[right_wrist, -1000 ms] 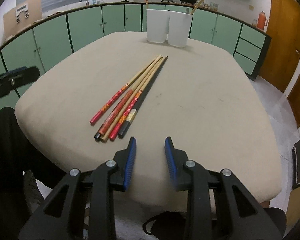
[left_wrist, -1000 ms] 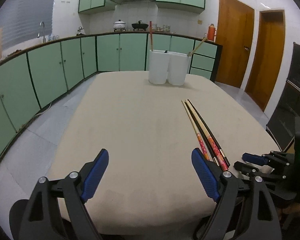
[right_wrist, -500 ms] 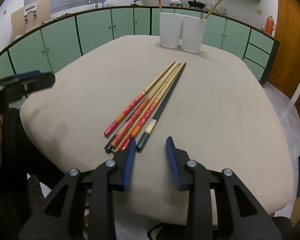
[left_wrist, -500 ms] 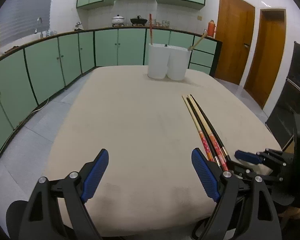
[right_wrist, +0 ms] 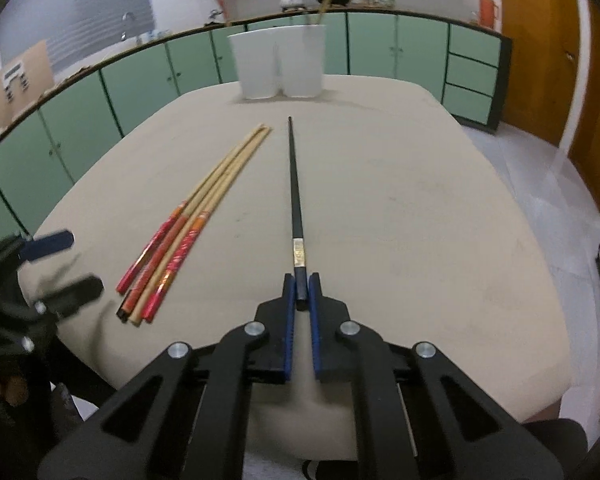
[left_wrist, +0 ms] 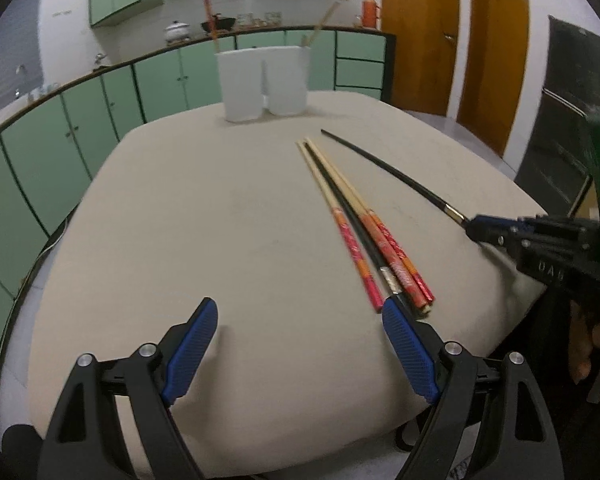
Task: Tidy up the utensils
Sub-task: 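Grasp another red-patterned chopstick with the left tool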
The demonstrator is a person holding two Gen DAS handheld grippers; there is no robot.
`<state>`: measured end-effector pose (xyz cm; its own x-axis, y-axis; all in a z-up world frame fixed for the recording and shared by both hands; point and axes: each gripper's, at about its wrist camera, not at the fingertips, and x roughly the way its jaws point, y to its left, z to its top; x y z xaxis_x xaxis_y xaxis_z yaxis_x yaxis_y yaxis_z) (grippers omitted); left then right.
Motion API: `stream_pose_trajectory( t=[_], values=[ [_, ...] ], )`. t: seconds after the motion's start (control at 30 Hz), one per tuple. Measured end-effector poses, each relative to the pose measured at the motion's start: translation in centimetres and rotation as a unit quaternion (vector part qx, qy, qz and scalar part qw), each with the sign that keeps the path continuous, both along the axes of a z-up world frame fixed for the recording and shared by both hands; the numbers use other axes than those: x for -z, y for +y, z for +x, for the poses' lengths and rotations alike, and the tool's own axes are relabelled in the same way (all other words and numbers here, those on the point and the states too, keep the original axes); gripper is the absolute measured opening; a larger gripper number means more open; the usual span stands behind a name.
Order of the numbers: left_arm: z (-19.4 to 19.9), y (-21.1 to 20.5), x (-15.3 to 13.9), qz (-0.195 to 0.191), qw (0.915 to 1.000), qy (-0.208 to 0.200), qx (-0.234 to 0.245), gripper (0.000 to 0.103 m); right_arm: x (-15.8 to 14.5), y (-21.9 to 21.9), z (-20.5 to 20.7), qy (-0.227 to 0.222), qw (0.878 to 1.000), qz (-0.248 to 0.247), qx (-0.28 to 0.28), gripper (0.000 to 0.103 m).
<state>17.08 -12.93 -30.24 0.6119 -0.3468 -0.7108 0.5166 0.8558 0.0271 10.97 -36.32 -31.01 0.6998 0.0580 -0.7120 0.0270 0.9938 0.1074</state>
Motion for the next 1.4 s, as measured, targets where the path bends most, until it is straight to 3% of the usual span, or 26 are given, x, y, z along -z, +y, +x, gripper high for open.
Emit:
stream_pose_trajectory(
  t=[0.2,0.27,0.33,0.37,0.43,0.5,0.77,0.87,0.97,1.03,1.07,1.13,1.17,1.4],
  values=[
    [0.5,-1.5,0.8,0.015,0.9999,-0.001,0.006,0.081,0.1,-0.1,-0.2,-0.003,1.000,0.000,-0.003,0.006],
    [0.7,-1.6,0.9,0.013,0.9999,-0.005,0.002,0.076,0.2,-0.1,-0.2,-0.003,1.000,0.000,-0.003,0.006],
    [1.1,-1.7,1.0,0.004,1.0000,-0.008,-0.003,0.052,0.2,0.1,-0.3,-0.005,1.000,-0.002,-0.003,0.008],
    [1.2,-1.8,1.0,0.003,0.9999,-0.012,-0.005,0.046,0.2,0.3,-0.3,-0.006,1.000,-0.005,-0.003,0.009],
    [1.3,-2.2,0.9,0.001,0.9998,-0.021,-0.007,0.018,0.3,0.7,-0.3,-0.007,1.000,-0.012,-0.004,0.010],
    [1.5,-2.2,1.0,0.000,0.9994,-0.029,-0.020,0.006,0.3,0.9,-0.2,-0.008,1.000,-0.015,-0.004,0.010],
    [3.2,0.2,1.0,-0.006,0.9933,-0.035,-0.110,0.006,0.3,0.6,0.2,-0.015,0.998,-0.032,0.054,0.006],
    [3.5,0.9,0.9,-0.006,0.9929,-0.028,-0.115,0.006,0.2,0.7,0.0,-0.014,0.999,-0.025,0.043,0.010],
    [3.2,1.0,0.9,0.002,0.9938,-0.028,-0.107,0.019,0.1,0.8,-0.4,-0.012,0.999,-0.023,0.033,0.011],
    [3.1,1.3,0.9,-0.004,0.9942,-0.024,-0.105,0.021,0.1,0.7,-0.7,-0.010,0.999,-0.021,0.032,0.013],
    [3.2,1.4,0.9,-0.006,0.9944,-0.022,-0.103,0.021,0.2,0.6,-0.7,-0.010,0.999,-0.020,0.032,0.013],
    [3.4,1.5,0.9,-0.014,0.9949,-0.018,-0.098,0.006,0.2,0.6,-0.3,-0.008,0.999,-0.017,0.030,0.010],
    [3.7,1.5,0.8,-0.019,0.9949,-0.015,-0.098,0.006,0.2,0.6,0.0,-0.007,0.999,-0.013,0.029,0.006],
    [3.8,2.3,-2.1,-0.045,0.9927,0.007,-0.112,0.006,-2.7,0.2,-0.6,-0.031,0.999,-0.001,0.032,0.006]
  ],
)
